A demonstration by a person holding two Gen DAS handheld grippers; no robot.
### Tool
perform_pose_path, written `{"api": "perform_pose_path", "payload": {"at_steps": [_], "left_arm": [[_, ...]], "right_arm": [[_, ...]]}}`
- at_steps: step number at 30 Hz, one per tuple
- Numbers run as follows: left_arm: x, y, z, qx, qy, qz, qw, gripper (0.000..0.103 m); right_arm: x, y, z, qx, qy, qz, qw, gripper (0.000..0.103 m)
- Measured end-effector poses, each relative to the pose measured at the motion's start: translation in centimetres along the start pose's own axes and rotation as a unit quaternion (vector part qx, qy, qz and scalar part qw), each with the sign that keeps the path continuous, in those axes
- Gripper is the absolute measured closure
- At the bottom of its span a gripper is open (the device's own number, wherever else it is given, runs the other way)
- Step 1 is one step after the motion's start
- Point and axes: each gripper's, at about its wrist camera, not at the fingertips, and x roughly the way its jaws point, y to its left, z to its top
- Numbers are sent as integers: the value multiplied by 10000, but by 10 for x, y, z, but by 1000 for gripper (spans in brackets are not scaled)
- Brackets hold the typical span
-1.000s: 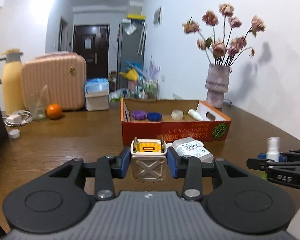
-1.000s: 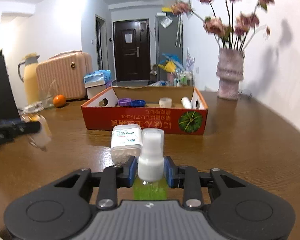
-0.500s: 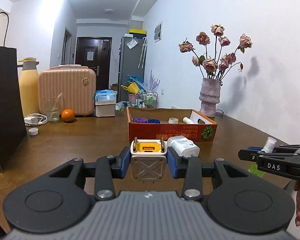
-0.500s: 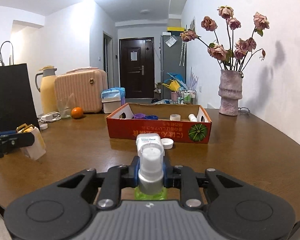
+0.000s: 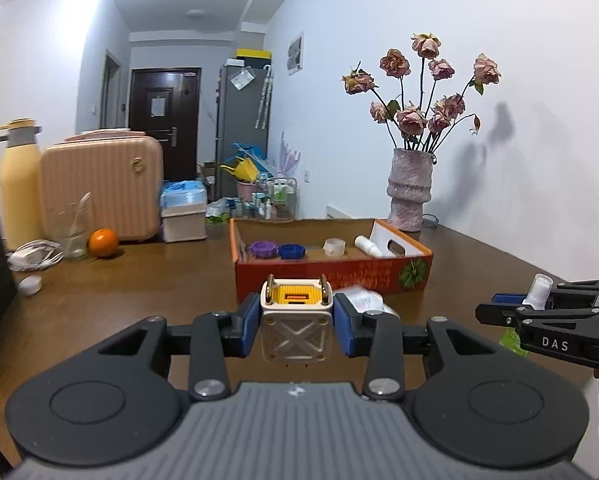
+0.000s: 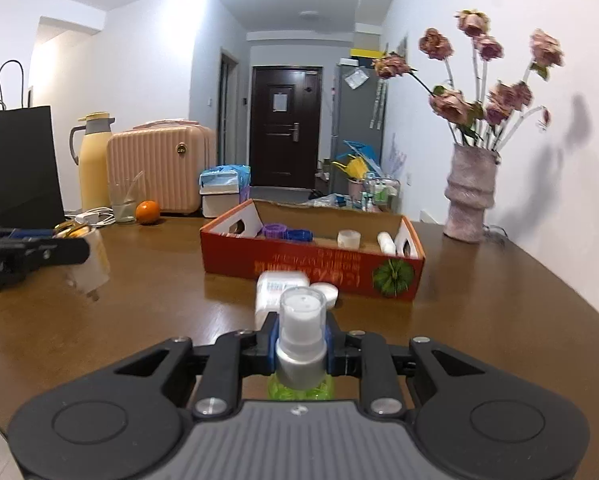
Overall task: Organize rigid objects
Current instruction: 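Lift the plug adapter and green bottle and carry them over the box, then open both grippers to drop the adapter and green bottle into the box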
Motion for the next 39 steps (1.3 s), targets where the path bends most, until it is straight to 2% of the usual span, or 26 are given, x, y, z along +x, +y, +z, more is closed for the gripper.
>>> {"api": "perform_pose_path", "payload": {"at_steps": [5,10,12,15,21,24,28,31,34,36,38,39], "left_arm": [[79,11,45,189,145,-60,9997,64],[178,18,82,493,516,-47,9974,64],[218,24,91,490,847,-82,9952,64],[281,38,97,306,1626,-246,9859,64],[363,52,80,443,2493,-139,9673,64],[384,53,71,494,2676,-175,9621,63],[398,47,72,716,2701,-85,9601,63],[412,47,74,761,2702,6,9598,62],[419,48,78,733,2734,20,9591,60],[422,48,79,711,2741,-13,9591,47],[422,45,80,694,2749,-89,9589,27],[421,44,80,685,2740,-78,9593,26]], "right_arm": [[55,-31,49,-175,-54,47,9998,82],[130,-69,101,-198,-74,-62,9998,82],[164,-81,119,-136,-4,-36,9999,82],[214,-95,138,-126,232,13,9996,82],[321,-122,144,63,1163,89,9932,82],[356,-127,143,33,1400,-13,9902,81],[408,-145,148,555,2087,338,9758,82],[441,-146,137,492,2444,109,9684,81],[456,-146,128,540,2673,-31,9621,79],[455,-146,128,611,2652,70,9622,69],[452,-144,129,530,2587,53,9645,67],[450,-142,130,470,2559,6,9656,66]]}}
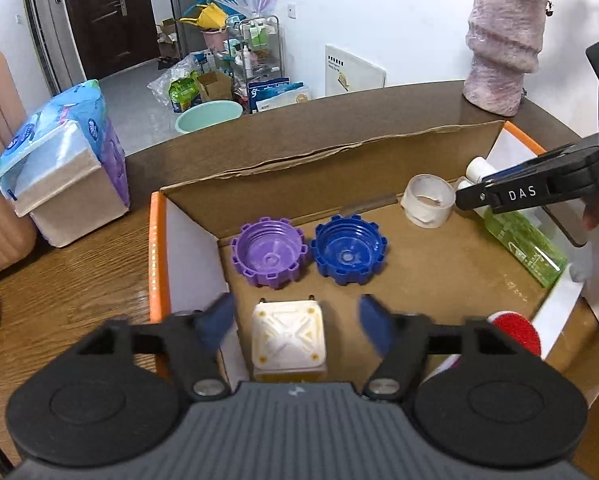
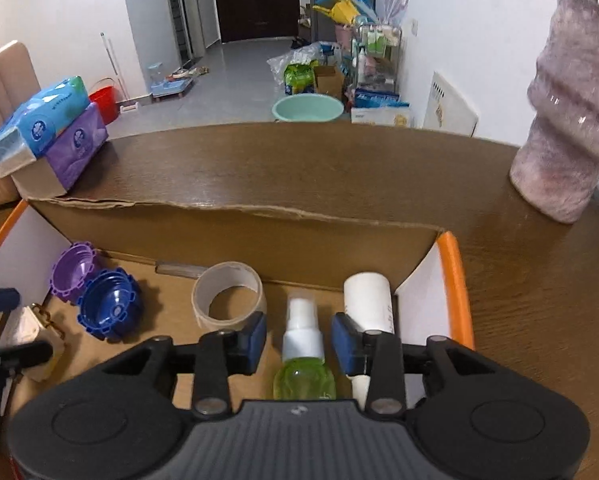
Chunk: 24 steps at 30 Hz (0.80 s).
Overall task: Organize rigid objects
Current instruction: 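Open both grippers to drop the adapter and green bottle into the box, then withdraw both grippers from the box toward the remaining items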
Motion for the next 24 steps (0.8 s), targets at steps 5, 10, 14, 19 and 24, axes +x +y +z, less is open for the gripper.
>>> {"api": "perform_pose_path", "payload": {"at_steps": [5,10,14,19,24], "left_arm": [[-14,2,2,-184,90,66,9998,24],[-51,13,2,-543,-50,29,9985,19],[-87,11,-5,-641,-252,167,9975,12],[-142,-4,-29,-474,-952,324,9938,1],[-188,-25,-54,-311,-1570,400,9863,0]], "right_arm": [[-25,5,2,-75,-120,-26,9999,53],[-63,3,1,-126,-311,-28,9994,43],[-100,5,-8,-109,-458,1,9989,43],[-151,7,-38,-129,-772,187,9968,40],[-193,11,-76,-84,-1258,379,9913,28]]}}
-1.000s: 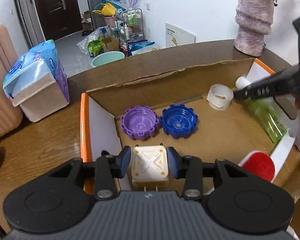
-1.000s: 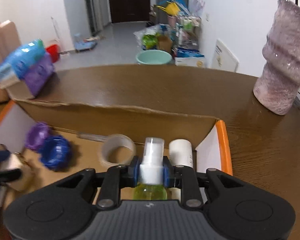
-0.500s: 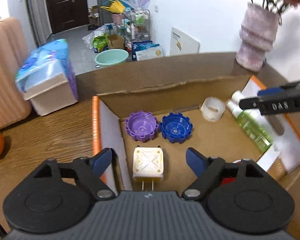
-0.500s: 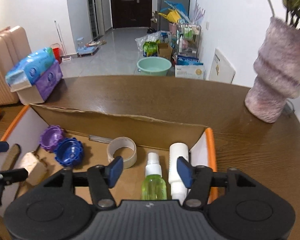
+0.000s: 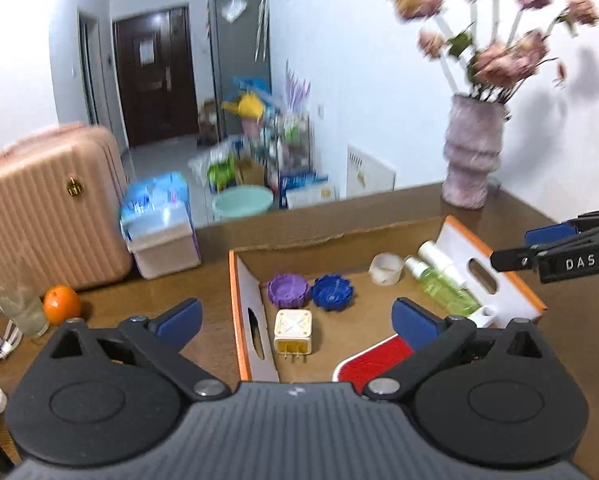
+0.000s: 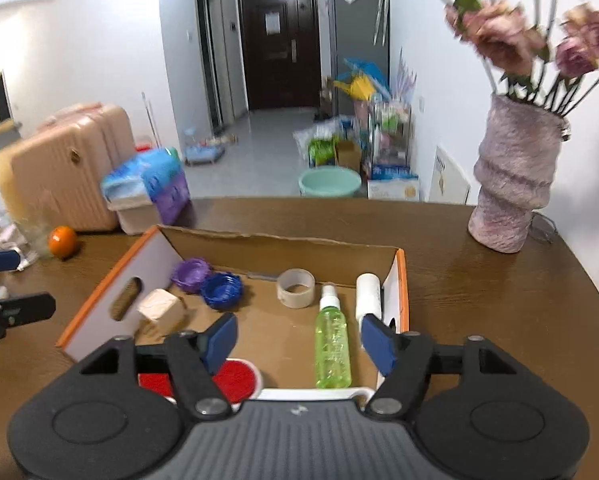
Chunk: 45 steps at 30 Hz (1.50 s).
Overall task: Organize rigid objects
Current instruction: 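Withdraw both grippers from the box toward the remaining items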
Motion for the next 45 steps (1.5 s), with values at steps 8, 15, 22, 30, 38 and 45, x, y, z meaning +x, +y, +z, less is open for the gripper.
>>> {"api": "perform_pose_path", "payload": {"at_steps": [8,15,22,30,38,45], "left_arm": [[-63,-19,-30,22,-1114,-134,9937,0],[-91,-29,-59,-83,-1523,-230,9880,0],[-117,-27,-90,-374,-1834,-234,9820,0],[-155,-20,-127,-495,-2153,-144,9752,0],[-215,-18,-182,-567,-2486,-325,9664,0],[-251,-19,-216,-440,-2623,-432,9630,0]], "right_arm": [[-68,27,-51,-213,-1104,-126,9936,23],[-108,56,-89,-591,-1817,-346,9810,17],[-130,73,-126,-426,-2168,-194,9751,15],[-152,84,-169,-105,-2209,-204,9750,14],[-192,105,-222,-65,-2404,-326,9701,6],[-219,120,-264,-73,-2726,-108,9620,5]]}}
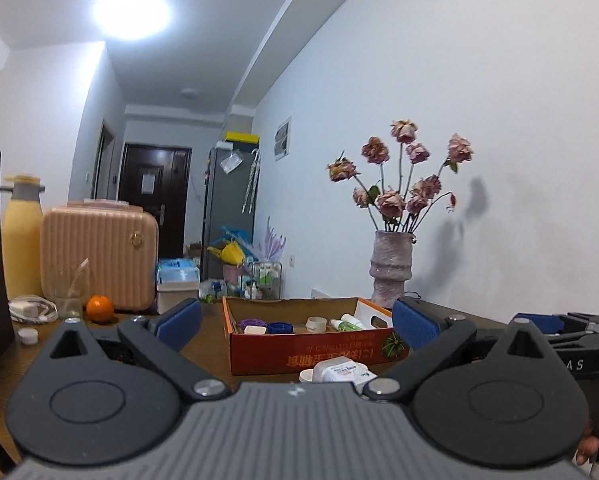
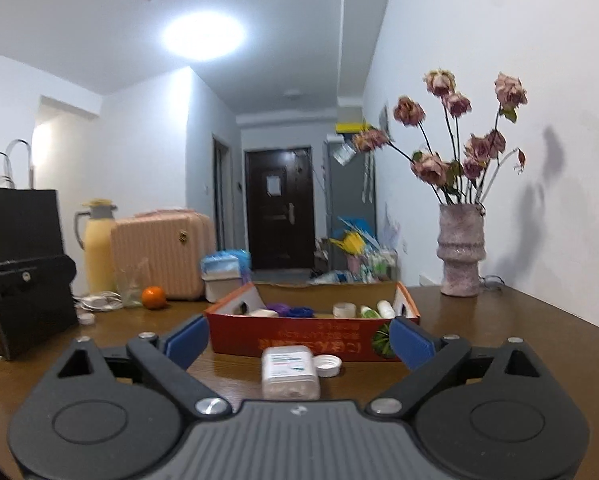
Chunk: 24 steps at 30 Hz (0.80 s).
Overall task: Organize rigid objects
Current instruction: 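Withdraw both grippers from the box toward the remaining items, then move both grippers toward the white pill bottle and white cap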
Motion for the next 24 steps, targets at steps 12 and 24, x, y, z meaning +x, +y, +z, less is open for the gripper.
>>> {"api": "perform_pose_path", "payload": {"at_steps": [12,24], "left_arm": [[-44,2,-36,98,295,7,9995,0],[23,4,-52,232,1199,-25,9925,0]], "right_arm": [[-51,15,-30,327,29,-40,9995,0],[-27,22,-46,-4,568,-41,9984,0]]}}
